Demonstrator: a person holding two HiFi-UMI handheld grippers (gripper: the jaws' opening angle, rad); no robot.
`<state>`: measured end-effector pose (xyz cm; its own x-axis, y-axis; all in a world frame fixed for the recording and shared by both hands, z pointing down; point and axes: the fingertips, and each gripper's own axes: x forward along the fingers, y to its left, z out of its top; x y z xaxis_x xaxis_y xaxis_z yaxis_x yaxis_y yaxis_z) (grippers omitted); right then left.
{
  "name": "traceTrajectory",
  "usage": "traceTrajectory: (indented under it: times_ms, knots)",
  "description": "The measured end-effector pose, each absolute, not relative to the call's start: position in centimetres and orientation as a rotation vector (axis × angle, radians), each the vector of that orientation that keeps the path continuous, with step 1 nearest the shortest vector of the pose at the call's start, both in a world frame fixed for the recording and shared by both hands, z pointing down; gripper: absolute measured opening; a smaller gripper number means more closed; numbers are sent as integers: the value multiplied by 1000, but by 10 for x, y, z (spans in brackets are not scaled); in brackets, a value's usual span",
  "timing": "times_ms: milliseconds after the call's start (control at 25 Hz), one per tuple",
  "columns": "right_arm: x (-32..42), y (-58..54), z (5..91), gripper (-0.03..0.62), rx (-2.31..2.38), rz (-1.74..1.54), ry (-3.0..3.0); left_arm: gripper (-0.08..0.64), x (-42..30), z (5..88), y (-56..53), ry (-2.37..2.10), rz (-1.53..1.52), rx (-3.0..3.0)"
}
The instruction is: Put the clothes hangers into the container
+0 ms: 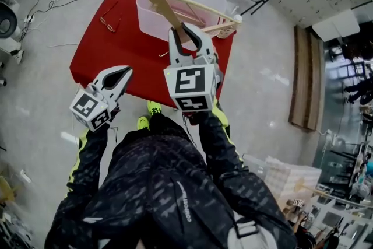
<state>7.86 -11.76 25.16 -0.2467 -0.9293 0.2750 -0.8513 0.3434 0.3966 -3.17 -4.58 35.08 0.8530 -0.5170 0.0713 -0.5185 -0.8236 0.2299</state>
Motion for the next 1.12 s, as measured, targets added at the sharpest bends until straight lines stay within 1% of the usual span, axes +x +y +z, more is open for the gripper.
traceTrajectory:
  times_ms: [280, 600, 1120]
  knots:
    - [65, -153, 224, 94, 1566, -256, -2217, 12, -40, 344, -63, -833, -3, 2781]
    - [62, -215, 217, 94, 1609, -215, -2277, 12, -39, 353, -91, -856, 31, 2750]
    - [86, -322, 248, 95, 1658, -44, -2285, 12, -45, 367, -138, -936, 58, 2668]
